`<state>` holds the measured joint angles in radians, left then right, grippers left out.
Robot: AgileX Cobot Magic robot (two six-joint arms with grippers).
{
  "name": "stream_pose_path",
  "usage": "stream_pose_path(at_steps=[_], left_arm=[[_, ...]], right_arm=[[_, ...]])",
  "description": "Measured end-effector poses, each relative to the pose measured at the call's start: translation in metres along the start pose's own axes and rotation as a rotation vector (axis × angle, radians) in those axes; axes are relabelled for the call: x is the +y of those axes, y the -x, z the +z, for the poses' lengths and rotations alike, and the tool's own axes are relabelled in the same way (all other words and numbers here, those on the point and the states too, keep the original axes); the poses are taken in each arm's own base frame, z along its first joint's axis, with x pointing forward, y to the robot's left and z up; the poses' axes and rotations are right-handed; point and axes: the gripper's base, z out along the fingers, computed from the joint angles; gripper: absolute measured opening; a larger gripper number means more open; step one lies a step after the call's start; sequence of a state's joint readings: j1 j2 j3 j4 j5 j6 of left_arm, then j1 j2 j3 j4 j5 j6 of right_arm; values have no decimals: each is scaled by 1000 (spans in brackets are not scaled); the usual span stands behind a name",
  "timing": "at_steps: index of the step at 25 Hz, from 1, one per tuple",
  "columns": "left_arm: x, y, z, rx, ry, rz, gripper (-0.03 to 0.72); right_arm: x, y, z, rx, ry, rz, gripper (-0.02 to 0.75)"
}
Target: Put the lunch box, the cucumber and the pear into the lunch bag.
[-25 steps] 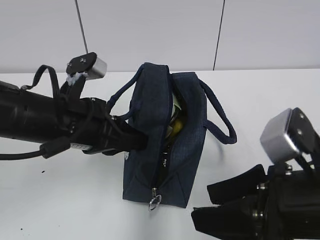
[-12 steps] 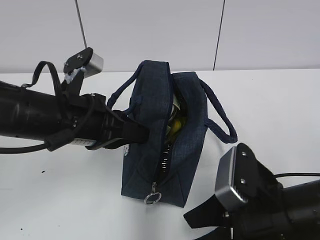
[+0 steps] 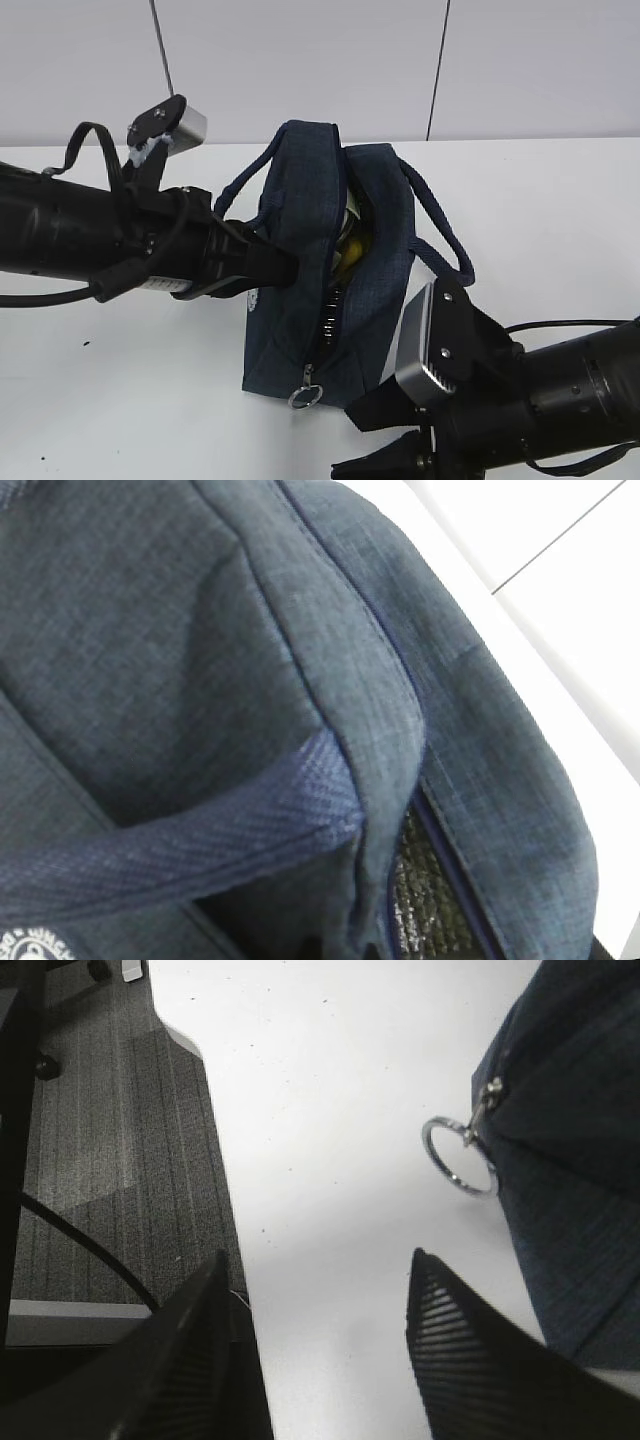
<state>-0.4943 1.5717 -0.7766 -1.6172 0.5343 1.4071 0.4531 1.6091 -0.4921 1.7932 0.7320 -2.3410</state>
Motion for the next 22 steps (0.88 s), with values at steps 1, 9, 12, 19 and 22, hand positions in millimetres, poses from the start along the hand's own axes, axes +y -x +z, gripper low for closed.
stream_pose_path(at_steps=[1,9,12,19,22], left_arm=[[0,0,0,0,0,0,-13],[0,0,0,0,0,0,-14],[0,0,0,0,-1,0,-14],[0,0,0,1,-5,0,-15],[0,0,0,1,-5,0,-15]], right_arm=[[-1,1,0,-4,1,-2,437],[-4,-2,8,1,27,17,391],[-5,-4,10,8,32,29,387],[-12,7,11,-17,20,118,386],[-13,8,12,-20,20,251,386]])
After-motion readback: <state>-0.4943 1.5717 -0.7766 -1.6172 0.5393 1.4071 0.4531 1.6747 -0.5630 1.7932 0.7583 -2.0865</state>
